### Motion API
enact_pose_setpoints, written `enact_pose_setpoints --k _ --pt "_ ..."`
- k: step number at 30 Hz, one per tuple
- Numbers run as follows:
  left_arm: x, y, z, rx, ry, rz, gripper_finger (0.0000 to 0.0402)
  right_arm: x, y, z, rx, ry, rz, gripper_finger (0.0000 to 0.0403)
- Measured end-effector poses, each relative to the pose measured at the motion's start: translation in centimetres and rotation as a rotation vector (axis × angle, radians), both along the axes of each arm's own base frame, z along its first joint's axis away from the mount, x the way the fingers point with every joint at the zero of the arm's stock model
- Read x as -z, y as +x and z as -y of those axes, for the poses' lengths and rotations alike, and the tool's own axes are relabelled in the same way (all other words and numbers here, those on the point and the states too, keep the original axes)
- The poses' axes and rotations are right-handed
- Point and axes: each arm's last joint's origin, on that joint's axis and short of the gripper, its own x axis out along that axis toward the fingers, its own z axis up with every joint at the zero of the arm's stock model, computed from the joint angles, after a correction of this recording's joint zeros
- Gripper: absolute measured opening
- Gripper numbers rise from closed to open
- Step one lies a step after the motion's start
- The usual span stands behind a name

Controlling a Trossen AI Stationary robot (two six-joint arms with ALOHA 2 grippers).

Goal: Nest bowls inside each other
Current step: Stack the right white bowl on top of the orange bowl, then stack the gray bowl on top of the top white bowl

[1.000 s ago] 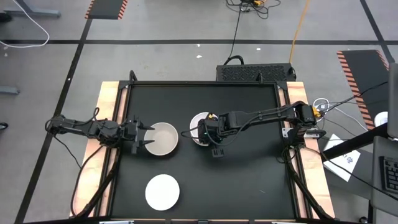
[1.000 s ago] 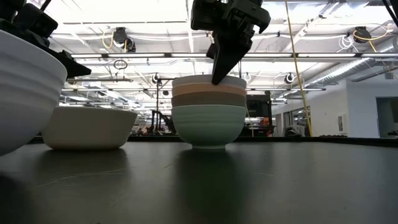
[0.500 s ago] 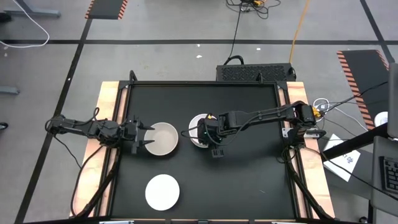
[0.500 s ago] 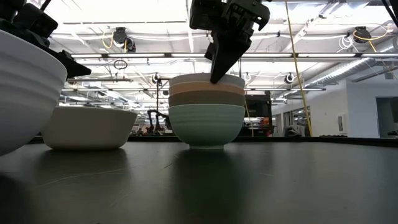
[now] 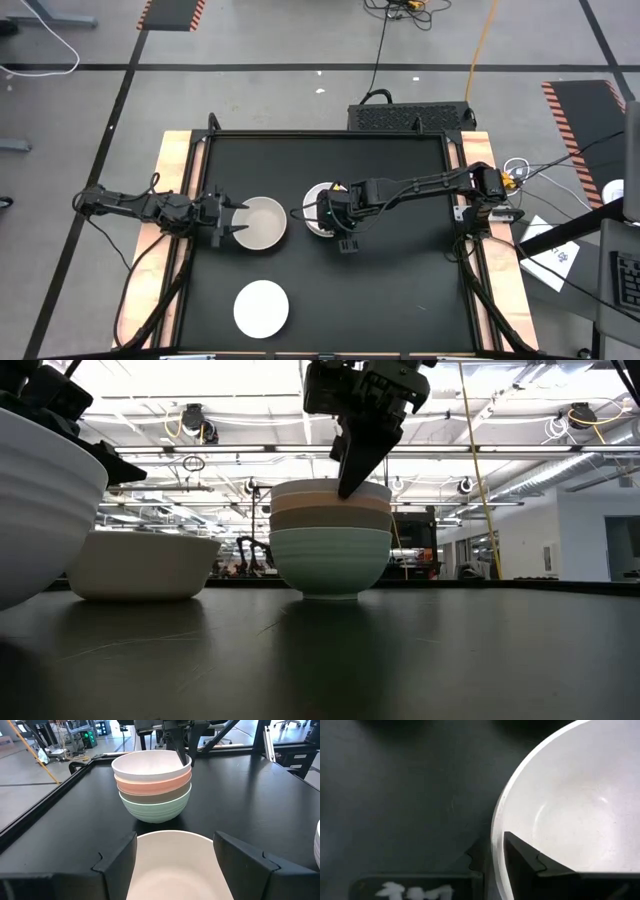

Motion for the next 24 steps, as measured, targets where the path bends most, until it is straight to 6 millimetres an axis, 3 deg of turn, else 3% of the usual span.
enact_pose_setpoints --k 13,24 --pt "0.0 0.0 0.0 0.0 -0.003 -0.001 0.0266 -0.1 0.0 0.2 0.001 -0.012 0.006 0.0072" --pt "0.1 0.0 0.0 0.0 -0.002 -0.009 0.0266 -2.7 -0.8 0.4 0.016 -0.029 0.101 0.0145"
